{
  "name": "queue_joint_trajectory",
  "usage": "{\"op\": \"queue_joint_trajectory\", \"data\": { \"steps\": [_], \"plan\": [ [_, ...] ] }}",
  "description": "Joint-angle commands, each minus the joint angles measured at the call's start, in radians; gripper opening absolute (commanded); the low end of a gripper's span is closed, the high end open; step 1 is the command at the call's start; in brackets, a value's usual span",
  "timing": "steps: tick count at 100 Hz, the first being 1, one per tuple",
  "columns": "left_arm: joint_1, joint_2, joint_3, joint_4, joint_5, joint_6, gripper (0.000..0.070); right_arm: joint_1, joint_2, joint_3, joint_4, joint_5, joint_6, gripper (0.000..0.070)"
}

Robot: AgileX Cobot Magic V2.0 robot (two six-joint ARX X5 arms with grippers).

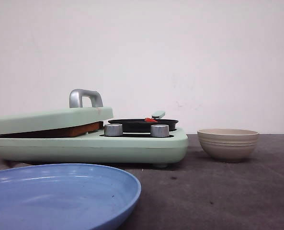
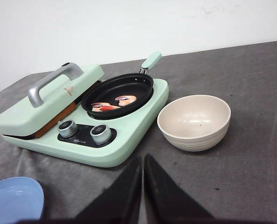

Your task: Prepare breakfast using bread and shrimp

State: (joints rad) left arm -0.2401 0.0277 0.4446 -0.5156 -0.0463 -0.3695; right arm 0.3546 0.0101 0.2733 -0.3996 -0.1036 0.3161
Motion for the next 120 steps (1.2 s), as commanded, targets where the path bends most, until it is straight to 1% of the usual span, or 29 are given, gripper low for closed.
{"op": "queue_joint_trajectory", "data": {
  "steps": [1,39,41,46,51,55,61,66,70,74,85,95,101,108,115,120],
  "plan": [
    [-0.002,0.002,0.002,0.014,0.001,-0.01,0.0001,0.006,0.0,0.003,0.01,0.0,0.013,0.0],
    [-0.002,0.002,0.002,0.013,0.0,-0.01,0.0,0.006,0.0,0.003,0.01,0.0,0.013,0.0],
    [-0.002,0.002,0.001,0.003,-0.006,-0.01,0.0,0.006,0.0,0.003,0.01,0.0,0.013,0.0],
    [0.003,-0.002,-0.003,-0.035,-0.053,-0.007,0.0,0.006,0.0,0.003,0.01,0.0,0.013,0.0],
    [0.014,-0.014,-0.011,-0.057,-0.078,0.015,0.0,0.006,0.0,0.003,0.01,0.0,0.013,0.0],
    [0.03,-0.026,-0.03,-0.045,-0.092,0.037,0.0,0.006,0.0,0.003,0.01,0.0,0.013,0.0],
    [0.063,-0.024,-0.077,0.016,-0.113,0.149,0.0,0.006,0.0,0.003,0.01,0.0,0.013,0.0],
    [0.095,-0.024,-0.128,0.08,-0.114,0.239,0.0,0.006,0.0,0.003,0.01,0.0,0.013,0.0],
    [0.12,-0.024,-0.174,0.14,-0.1,0.29,0.0,0.006,0.0,0.003,0.01,0.0,0.013,0.0],
    [0.145,-0.024,-0.22,0.193,-0.078,0.314,0.0,0.006,0.0,0.003,0.01,0.0,0.013,0.0],
    [0.217,-0.024,-0.326,0.278,0.018,0.316,0.0,0.006,0.0,0.003,0.01,0.0,0.013,0.0],
    [0.274,-0.024,-0.432,0.388,0.076,0.312,0.0,0.006,0.0,0.003,0.01,0.0,0.013,0.0],
    [0.298,-0.025,-0.431,0.323,0.101,0.322,0.0001,0.006,0.0,0.003,0.01,0.0,0.013,0.0],
    [0.312,-0.025,-0.431,0.327,0.091,0.354,0.0004,0.006,0.0,0.003,0.01,0.0,0.013,0.0],
    [0.318,-0.024,-0.431,0.326,0.071,0.355,0.0033,0.006,0.0,0.003,0.01,0.0,0.013,0.0],
    [0.317,-0.024,-0.431,0.326,0.07,0.354,0.0034,0.006,-0.001,0.003,0.01,0.0,0.013,0.0]
  ]
}}
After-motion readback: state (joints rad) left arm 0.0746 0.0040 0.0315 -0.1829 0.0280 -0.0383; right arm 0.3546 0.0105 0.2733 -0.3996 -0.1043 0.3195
